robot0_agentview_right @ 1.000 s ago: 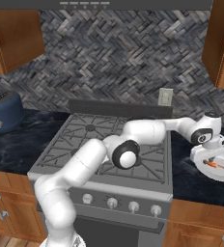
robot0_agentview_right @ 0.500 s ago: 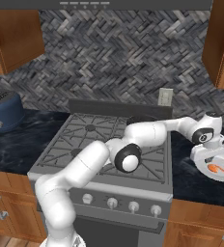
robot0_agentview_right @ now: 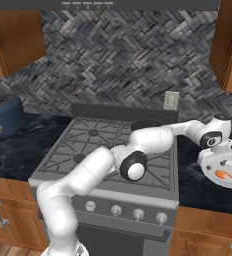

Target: Place the shrimp on the plate and place the bell pepper on the same plate.

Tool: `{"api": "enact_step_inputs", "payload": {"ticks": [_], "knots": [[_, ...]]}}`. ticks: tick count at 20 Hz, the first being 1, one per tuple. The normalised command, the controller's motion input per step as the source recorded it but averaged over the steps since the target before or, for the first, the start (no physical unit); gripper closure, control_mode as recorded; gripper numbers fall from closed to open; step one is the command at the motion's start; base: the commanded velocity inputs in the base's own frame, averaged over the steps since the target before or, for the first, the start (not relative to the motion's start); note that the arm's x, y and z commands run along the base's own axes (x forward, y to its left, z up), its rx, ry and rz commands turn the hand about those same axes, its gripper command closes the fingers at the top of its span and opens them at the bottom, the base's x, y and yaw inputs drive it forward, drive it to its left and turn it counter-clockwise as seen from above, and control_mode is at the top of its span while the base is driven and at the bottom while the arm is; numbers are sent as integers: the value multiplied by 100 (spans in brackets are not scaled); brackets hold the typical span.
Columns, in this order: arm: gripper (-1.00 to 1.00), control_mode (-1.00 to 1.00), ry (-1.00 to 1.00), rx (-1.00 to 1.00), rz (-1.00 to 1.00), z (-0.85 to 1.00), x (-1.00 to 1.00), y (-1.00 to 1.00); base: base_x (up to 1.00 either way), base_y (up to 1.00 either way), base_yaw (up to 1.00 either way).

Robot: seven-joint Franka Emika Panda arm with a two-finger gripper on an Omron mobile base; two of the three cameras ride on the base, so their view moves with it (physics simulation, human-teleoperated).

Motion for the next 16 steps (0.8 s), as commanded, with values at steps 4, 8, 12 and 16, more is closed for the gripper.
{"api": "enact_step_inputs", "payload": {"ticks": [4,8,12,16], "knots": [[-100,-100,0,1,0,19,-20,26,0,0,0],[-100,-100,0,2,0,20,-41,33,0,0,0],[-100,-100,0,1,-4,17,-57,34,0,0,0],[-100,-100,0,0,-11,3,-61,59,0,0,0]]}}
